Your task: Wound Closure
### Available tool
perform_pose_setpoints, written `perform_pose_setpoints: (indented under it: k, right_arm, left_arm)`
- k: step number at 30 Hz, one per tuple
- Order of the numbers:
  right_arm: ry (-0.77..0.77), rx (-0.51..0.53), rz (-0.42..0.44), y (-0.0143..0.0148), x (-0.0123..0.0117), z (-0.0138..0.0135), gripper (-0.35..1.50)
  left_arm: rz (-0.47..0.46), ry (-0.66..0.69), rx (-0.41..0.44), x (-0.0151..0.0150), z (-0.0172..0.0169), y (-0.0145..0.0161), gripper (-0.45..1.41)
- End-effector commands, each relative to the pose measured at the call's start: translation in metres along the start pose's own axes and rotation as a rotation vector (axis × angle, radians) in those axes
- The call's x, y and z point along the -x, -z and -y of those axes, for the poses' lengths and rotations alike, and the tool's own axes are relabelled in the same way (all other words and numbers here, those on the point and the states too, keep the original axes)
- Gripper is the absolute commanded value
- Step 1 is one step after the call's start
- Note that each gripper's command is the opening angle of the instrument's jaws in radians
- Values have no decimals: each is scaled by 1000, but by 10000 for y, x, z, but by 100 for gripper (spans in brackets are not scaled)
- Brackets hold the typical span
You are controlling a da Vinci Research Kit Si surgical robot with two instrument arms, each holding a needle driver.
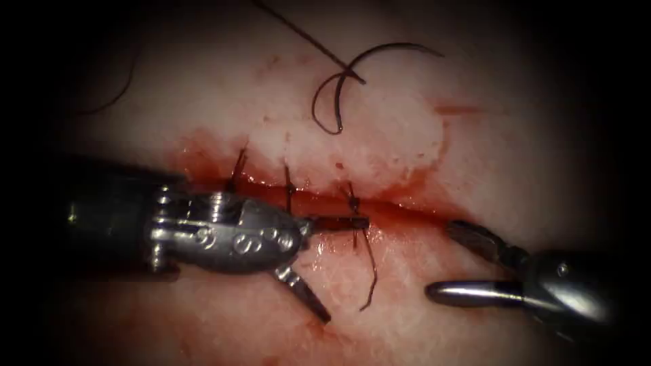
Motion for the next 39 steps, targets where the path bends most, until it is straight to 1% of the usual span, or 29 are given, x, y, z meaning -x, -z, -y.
perform_pose_setpoints:
  k: [1,3,6,10,13,22,25,28,29,31,32,34,35,36,37,39]
  right_arm:
    - [0,-1,2,-8,3,2,133]
    - [0,2,1,-8,3,2,133]
    - [1,2,1,-9,3,2,133]
    - [2,3,-2,-10,5,0,133]
    - [3,7,-3,-9,7,-2,133]
    - [3,10,-3,-4,8,-5,133]
    - [3,18,-5,-2,8,-7,133]
    - [4,20,-5,0,9,-8,133]
    - [4,22,-6,0,9,-8,133]
    - [4,22,-6,0,9,-8,133]
    - [4,22,-6,0,9,-8,133]
    - [4,22,-6,0,9,-8,133]
    - [4,22,-6,0,9,-8,133]
    - [4,22,-6,0,9,-8,133]
    - [4,22,-6,0,9,-8,133]
    - [4,23,-6,0,9,-8,133]
  left_arm:
    - [-1,-19,2,5,3,-10,89]
    - [0,-50,2,13,7,-16,89]
    - [2,-52,1,16,8,-20,89]
    - [4,-59,-2,11,8,-29,89]
    - [-18,-95,0,3,6,-34,83]
    - [-34,-130,4,-7,4,-40,71]
    - [-39,-134,6,-9,3,-41,63]
    - [-39,-137,8,-8,3,-42,46]
    - [-40,-140,11,-7,2,-44,37]
    - [-42,-141,10,-7,1,-45,34]
    - [-45,-143,9,-7,1,-46,27]
    - [-51,-146,8,-7,1,-46,5]
    - [-55,-147,8,-7,1,-46,-10]
    - [-59,-148,8,-6,0,-44,-35]
    - [-64,-149,10,-6,-1,-42,-45]
    - [-65,-151,-1,-6,-1,-36,-45]
